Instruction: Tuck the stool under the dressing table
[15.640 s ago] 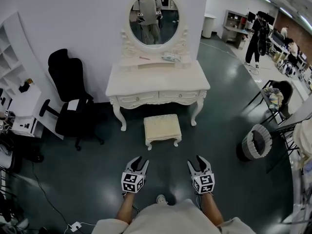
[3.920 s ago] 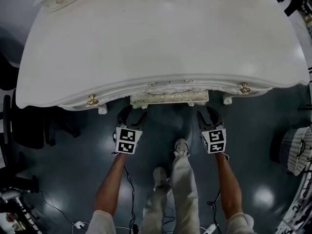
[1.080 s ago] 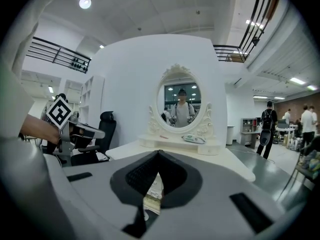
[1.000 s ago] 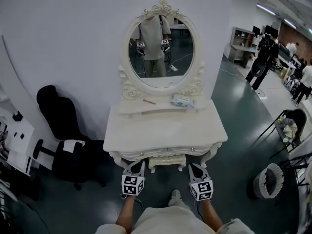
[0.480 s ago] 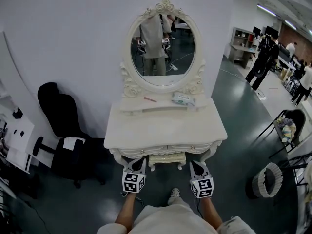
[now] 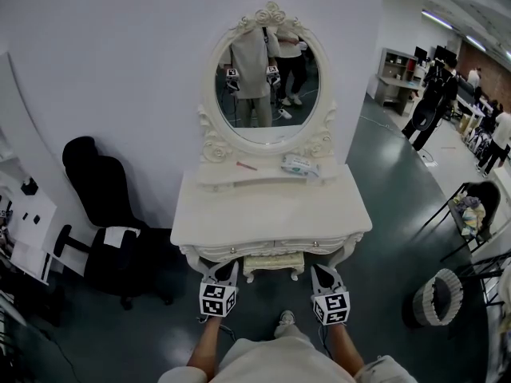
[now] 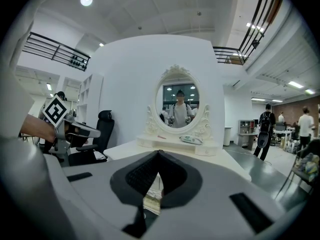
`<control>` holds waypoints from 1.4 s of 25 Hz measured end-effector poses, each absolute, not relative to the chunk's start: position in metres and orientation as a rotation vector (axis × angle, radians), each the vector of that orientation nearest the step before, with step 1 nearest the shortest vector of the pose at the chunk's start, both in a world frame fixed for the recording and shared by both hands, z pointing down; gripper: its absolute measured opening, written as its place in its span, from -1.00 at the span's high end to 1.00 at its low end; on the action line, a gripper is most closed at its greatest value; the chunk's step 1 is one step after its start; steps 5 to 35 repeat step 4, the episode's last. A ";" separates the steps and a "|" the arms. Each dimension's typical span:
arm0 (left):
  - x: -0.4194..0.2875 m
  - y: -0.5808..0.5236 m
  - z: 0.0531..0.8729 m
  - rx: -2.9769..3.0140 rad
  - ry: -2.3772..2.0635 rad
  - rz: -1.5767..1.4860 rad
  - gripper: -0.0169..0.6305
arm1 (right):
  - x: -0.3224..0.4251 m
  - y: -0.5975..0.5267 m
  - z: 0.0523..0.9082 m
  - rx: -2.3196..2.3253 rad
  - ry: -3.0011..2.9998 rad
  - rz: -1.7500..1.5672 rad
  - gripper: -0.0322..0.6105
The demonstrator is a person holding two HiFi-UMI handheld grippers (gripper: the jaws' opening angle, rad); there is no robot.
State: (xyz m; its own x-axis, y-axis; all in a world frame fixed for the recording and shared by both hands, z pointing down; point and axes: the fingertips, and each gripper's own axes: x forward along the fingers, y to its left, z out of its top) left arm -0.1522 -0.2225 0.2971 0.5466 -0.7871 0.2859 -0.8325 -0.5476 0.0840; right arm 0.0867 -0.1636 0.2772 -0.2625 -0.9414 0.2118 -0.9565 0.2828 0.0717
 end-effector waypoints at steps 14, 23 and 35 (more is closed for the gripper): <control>-0.150 -0.220 0.300 2.571 -1.360 0.327 0.91 | 0.085 -0.163 0.276 1.754 -2.335 0.096 0.90; -0.150 -0.220 0.300 2.571 -1.360 0.327 0.91 | 0.085 -0.163 0.276 1.754 -2.335 0.096 0.90; -0.150 -0.220 0.300 2.571 -1.360 0.327 0.91 | 0.085 -0.163 0.276 1.754 -2.335 0.096 0.90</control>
